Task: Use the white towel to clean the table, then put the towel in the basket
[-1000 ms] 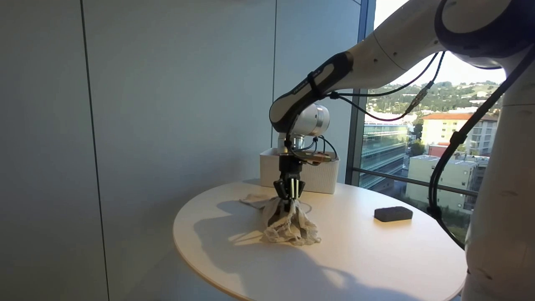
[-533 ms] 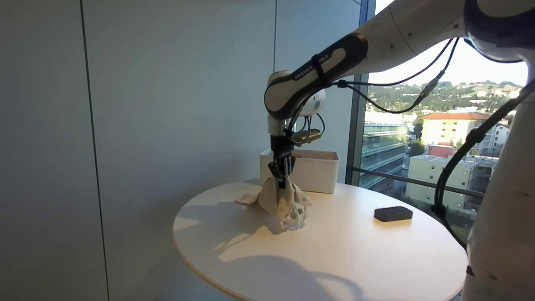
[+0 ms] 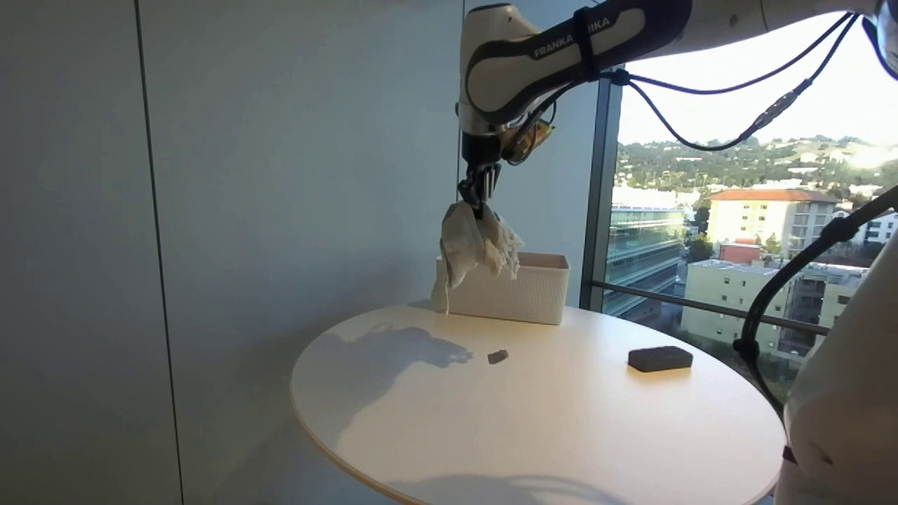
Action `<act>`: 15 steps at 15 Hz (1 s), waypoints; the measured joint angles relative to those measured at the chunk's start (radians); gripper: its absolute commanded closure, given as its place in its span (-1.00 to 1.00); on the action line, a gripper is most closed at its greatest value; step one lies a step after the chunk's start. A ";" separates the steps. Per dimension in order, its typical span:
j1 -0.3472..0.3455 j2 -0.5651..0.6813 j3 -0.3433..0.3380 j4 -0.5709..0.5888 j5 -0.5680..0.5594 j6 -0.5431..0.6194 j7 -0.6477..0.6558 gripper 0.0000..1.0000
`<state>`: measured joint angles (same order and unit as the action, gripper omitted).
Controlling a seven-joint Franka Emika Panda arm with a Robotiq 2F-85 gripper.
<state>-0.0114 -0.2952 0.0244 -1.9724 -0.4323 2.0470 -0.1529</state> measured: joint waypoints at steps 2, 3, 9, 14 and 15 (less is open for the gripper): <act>-0.021 -0.002 -0.009 0.053 -0.054 0.040 0.007 0.78; -0.035 0.004 -0.016 0.082 -0.069 0.059 0.021 0.78; -0.128 0.138 -0.064 0.297 -0.140 0.113 0.184 0.78; -0.155 0.324 -0.114 0.468 -0.193 0.103 0.413 0.78; -0.155 0.359 -0.124 0.500 -0.193 0.091 0.459 0.78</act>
<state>-0.1665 0.0639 -0.0999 -1.4729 -0.6257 2.1381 0.3064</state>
